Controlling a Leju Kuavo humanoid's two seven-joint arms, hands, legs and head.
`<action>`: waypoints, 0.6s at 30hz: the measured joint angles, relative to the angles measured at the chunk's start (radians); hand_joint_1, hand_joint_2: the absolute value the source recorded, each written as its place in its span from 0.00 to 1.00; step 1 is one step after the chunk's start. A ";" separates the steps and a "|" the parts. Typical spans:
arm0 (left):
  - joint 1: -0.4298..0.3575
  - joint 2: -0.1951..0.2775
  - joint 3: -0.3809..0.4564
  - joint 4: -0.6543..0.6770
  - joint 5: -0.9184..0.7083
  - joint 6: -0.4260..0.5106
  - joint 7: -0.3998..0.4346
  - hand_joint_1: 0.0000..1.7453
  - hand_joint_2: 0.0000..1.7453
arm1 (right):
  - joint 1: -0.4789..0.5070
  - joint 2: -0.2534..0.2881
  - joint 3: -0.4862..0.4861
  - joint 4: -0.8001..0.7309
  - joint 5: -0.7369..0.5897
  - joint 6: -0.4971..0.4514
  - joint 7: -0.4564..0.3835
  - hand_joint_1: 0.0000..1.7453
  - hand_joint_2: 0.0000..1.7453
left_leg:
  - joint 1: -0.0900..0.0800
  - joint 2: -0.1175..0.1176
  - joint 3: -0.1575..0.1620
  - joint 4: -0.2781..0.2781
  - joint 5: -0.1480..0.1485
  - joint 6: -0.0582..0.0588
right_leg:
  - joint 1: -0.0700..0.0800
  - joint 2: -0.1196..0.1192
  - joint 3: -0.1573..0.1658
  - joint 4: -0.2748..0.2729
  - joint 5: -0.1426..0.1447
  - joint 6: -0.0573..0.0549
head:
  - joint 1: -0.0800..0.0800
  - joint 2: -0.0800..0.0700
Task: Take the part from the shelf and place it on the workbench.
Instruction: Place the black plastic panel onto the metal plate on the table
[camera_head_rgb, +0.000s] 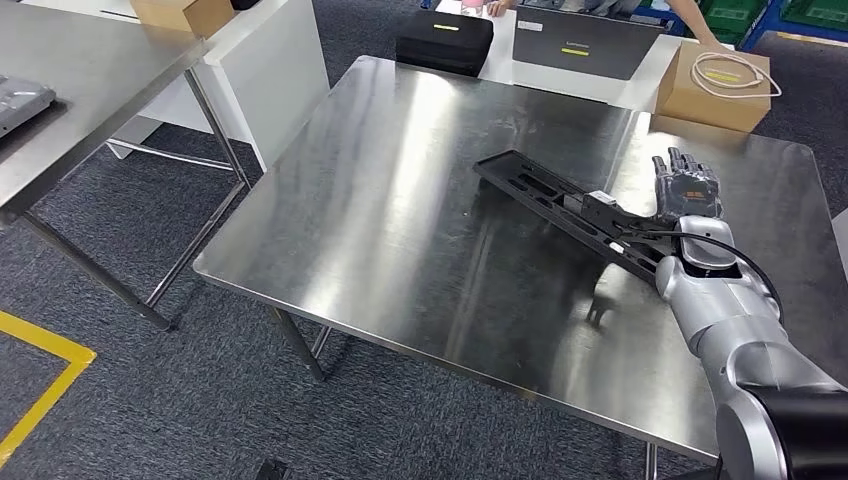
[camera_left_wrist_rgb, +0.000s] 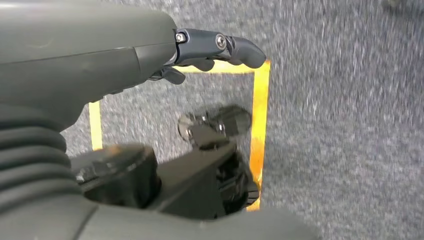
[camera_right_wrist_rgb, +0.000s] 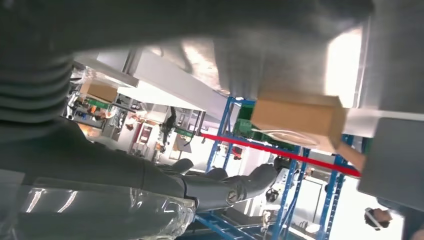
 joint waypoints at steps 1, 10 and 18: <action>0.000 0.001 0.000 -0.001 0.000 -0.002 0.000 0.00 0.00 | 0.001 0.000 -0.001 0.002 0.000 0.000 0.000 0.00 0.00 | 0.002 -0.002 -0.007 0.013 -0.005 -0.014 | 0.000 0.003 0.015 -0.023 0.008 0.007 | 0.007 0.000; 0.002 -0.001 -0.001 0.000 -0.001 -0.013 0.000 0.00 0.00 | 0.008 0.003 -0.003 0.006 0.004 -0.001 0.000 0.00 0.00 | -0.020 0.004 -0.137 0.312 -0.195 -0.011 | 0.028 0.015 -0.054 0.034 0.007 -0.103 | -0.019 0.000; -0.001 0.011 -0.001 -0.005 -0.002 -0.013 -0.002 0.00 0.00 | 0.011 0.001 -0.006 0.007 0.007 0.000 0.000 0.00 0.00 | -0.129 -0.025 0.019 0.138 -0.132 0.196 | 0.085 0.017 -0.079 0.024 0.049 -0.136 | 0.013 0.000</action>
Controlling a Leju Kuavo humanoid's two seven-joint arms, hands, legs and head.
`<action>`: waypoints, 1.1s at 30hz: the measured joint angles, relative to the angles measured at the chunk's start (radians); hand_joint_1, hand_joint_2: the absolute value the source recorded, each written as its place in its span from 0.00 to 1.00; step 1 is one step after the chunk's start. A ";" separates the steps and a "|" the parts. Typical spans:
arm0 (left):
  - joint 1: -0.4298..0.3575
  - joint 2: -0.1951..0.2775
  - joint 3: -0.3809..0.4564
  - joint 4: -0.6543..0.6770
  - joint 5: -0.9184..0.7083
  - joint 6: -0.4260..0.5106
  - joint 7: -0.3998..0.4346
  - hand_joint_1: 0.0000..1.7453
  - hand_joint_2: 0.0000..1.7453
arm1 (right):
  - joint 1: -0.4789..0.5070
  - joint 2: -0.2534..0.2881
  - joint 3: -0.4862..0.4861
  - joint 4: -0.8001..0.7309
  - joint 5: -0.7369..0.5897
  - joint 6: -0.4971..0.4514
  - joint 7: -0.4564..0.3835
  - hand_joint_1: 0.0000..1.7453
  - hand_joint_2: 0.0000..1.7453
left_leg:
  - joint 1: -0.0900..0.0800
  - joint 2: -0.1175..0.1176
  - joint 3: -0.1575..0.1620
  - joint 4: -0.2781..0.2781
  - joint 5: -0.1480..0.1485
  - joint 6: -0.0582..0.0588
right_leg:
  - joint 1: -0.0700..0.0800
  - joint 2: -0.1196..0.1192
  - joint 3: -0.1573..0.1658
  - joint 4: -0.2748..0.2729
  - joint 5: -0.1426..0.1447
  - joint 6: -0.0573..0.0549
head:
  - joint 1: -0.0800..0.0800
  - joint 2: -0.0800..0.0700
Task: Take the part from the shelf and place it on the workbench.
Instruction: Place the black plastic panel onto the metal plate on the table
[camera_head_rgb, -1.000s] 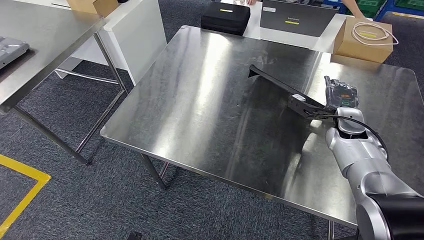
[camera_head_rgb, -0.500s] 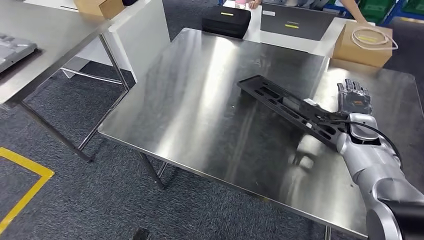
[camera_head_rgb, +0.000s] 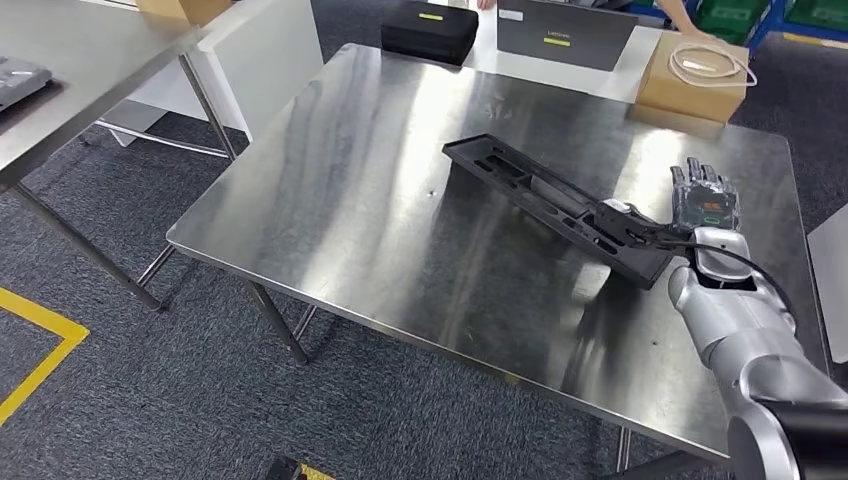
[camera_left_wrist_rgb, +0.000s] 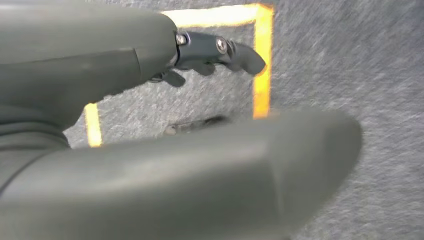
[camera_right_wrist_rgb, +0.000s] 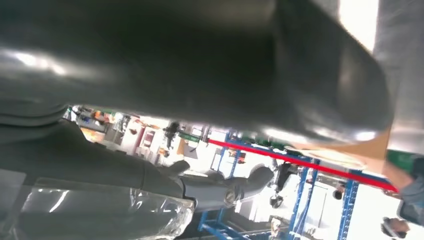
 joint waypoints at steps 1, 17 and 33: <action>0.000 -0.001 0.000 0.000 0.000 0.001 -0.001 0.00 0.00 | 0.001 -0.001 -0.001 0.000 0.000 0.001 0.000 0.00 0.00 | -0.009 0.004 0.003 -0.012 0.015 -0.004 | -0.005 0.001 0.001 -0.006 0.008 0.007 | 0.005 0.000; 0.001 -0.020 0.000 0.000 -0.001 -0.007 -0.021 0.00 0.00 | -0.008 -0.015 -0.004 -0.001 0.011 0.001 0.000 0.00 0.50 | 0.093 0.037 -0.130 -0.101 0.205 -0.168 | -0.063 -0.009 0.117 -0.057 -0.077 0.129 | -0.020 0.000; 0.002 -0.025 0.000 0.002 0.004 0.011 -0.027 0.00 0.00 | -0.022 0.001 -0.004 0.001 0.037 -0.003 0.015 0.00 1.00 | 0.089 0.010 -0.136 -0.037 0.140 -0.189 | -0.078 -0.014 0.141 -0.060 -0.110 0.092 | -0.054 0.000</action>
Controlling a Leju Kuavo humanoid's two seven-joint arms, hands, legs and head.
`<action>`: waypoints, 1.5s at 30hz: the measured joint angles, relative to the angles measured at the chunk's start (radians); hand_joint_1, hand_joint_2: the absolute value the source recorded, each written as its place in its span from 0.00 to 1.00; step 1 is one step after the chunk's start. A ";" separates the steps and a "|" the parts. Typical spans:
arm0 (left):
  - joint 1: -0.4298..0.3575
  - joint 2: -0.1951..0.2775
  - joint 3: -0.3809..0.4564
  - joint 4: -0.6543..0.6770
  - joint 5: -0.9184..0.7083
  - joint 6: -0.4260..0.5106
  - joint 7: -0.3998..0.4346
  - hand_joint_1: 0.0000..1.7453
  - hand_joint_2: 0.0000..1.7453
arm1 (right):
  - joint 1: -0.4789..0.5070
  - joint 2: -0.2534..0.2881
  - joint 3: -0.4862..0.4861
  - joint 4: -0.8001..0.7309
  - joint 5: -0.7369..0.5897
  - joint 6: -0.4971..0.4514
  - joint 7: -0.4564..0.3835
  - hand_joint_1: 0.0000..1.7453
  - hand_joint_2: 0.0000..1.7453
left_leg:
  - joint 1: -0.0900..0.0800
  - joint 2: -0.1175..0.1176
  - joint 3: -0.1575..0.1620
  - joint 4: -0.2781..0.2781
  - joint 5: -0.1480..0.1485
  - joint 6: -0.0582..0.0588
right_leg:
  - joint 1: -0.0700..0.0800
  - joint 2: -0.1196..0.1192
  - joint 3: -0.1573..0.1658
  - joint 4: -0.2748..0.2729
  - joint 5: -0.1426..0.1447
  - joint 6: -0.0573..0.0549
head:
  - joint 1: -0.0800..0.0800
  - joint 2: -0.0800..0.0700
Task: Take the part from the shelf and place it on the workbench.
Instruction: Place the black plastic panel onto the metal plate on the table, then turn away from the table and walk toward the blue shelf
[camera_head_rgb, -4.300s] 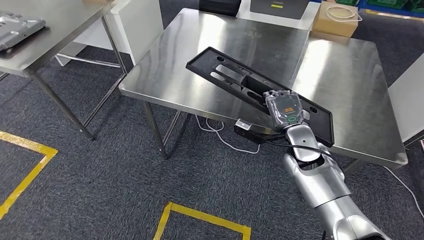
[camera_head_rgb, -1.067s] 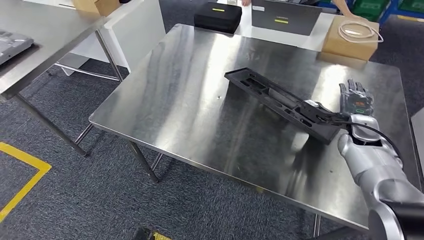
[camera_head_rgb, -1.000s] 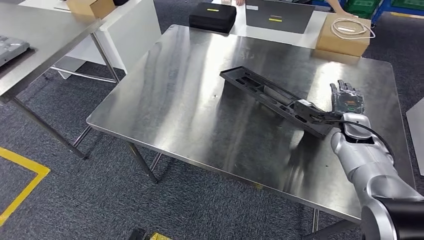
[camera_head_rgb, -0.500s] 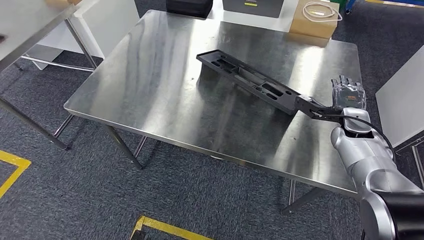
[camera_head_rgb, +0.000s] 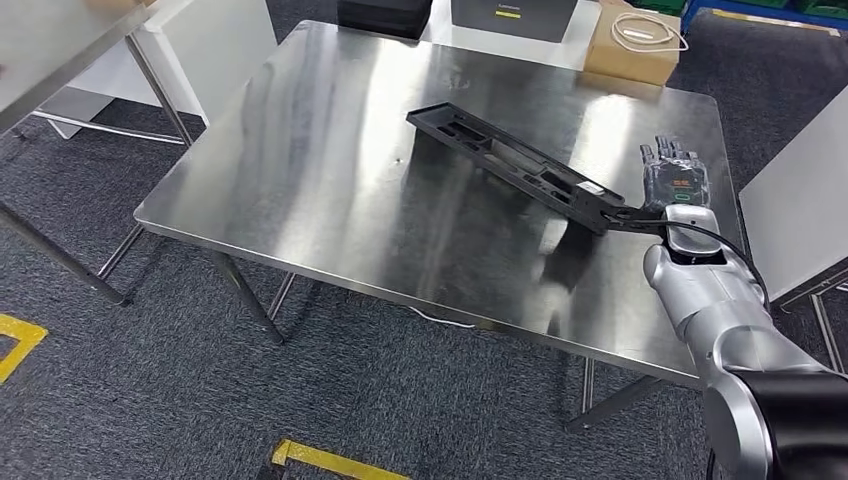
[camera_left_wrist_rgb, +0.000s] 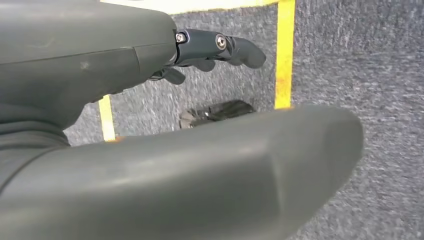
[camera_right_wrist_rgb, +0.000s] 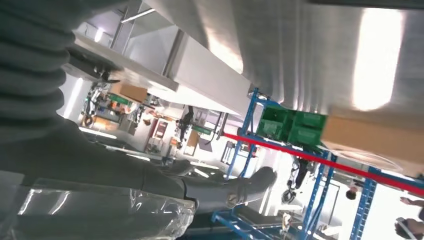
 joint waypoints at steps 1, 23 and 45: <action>0.000 0.000 0.000 0.000 0.001 0.000 0.000 0.00 0.00 | 0.000 0.000 0.000 0.000 0.000 0.000 0.001 0.00 1.00 | -0.001 -0.002 0.000 -0.002 0.001 0.004 | -0.004 0.000 0.003 -0.004 -0.001 0.001 | 0.001 0.000; 0.001 -0.004 0.001 0.000 0.006 0.002 0.017 0.00 0.00 | -0.015 0.008 0.000 0.000 0.005 0.008 0.006 0.00 1.00 | -0.019 -0.011 -0.003 -0.006 0.026 0.039 | -0.006 -0.001 0.005 -0.030 0.028 0.015 | 0.018 0.000; 0.001 -0.004 0.001 0.000 0.001 0.005 0.027 0.00 0.00 | -0.017 0.009 0.000 0.000 0.006 0.016 0.006 0.00 1.00 | -0.017 -0.011 -0.003 -0.007 0.027 0.038 | -0.004 -0.001 0.005 -0.029 0.028 0.015 | 0.019 0.000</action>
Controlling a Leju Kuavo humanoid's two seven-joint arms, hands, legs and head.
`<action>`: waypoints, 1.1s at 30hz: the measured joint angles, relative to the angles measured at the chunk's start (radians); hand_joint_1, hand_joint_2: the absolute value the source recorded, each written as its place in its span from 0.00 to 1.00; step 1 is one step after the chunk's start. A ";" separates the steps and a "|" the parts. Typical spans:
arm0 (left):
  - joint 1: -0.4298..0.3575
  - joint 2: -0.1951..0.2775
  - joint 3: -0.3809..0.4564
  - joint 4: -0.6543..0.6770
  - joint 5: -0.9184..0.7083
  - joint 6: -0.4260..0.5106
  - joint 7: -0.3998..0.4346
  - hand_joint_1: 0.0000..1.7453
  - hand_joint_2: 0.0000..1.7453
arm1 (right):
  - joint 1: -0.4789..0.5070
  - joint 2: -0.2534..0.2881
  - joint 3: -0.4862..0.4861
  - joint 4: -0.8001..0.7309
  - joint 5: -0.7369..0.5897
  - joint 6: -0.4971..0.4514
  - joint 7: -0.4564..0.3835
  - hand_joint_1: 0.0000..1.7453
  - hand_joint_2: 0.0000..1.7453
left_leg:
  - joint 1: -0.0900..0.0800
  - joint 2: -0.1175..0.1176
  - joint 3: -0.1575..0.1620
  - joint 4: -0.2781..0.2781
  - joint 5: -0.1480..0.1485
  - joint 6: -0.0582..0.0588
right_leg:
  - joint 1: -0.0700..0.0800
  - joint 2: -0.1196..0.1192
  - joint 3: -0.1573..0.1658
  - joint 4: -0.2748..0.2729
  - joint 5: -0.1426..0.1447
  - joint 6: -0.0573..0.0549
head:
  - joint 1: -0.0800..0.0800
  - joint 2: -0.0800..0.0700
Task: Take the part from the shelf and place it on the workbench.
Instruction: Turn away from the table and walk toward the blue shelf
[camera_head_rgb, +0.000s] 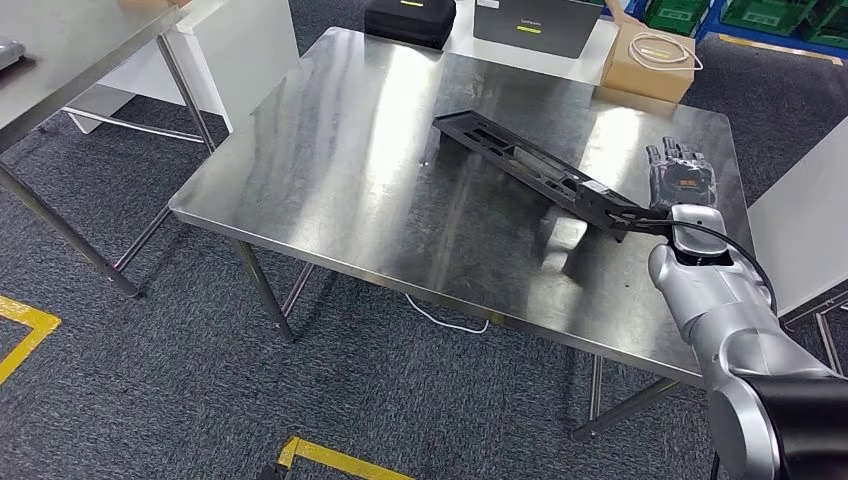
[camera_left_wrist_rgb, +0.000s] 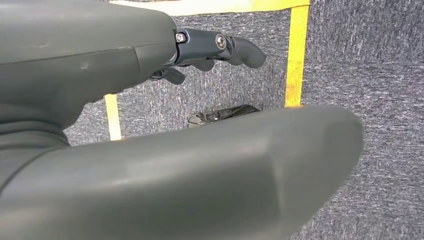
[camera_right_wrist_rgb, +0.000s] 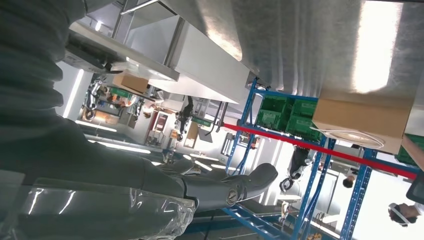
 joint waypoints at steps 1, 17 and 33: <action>0.000 0.000 0.000 0.000 -0.001 0.000 0.001 0.00 0.00 | -0.001 0.000 0.000 0.000 0.001 0.000 0.000 0.00 1.00 | 0.000 0.000 0.000 0.000 0.000 0.000 | 0.000 0.000 0.000 0.000 0.000 0.000 | 0.000 0.000; 0.000 0.000 0.000 0.000 -0.011 -0.002 0.021 0.00 0.00 | -0.007 0.009 0.000 0.000 0.007 0.004 0.007 0.00 1.00 | 0.000 0.000 0.000 0.000 0.000 0.000 | 0.000 0.000 0.000 0.000 0.000 0.000 | 0.000 0.000; 0.000 0.000 0.000 0.000 -0.015 -0.004 0.029 0.00 0.00 | -0.007 0.009 0.000 0.000 0.006 0.007 0.007 0.00 1.00 | 0.000 0.000 0.000 0.000 0.002 0.000 | 0.000 0.000 0.000 0.000 0.000 -0.001 | 0.000 0.000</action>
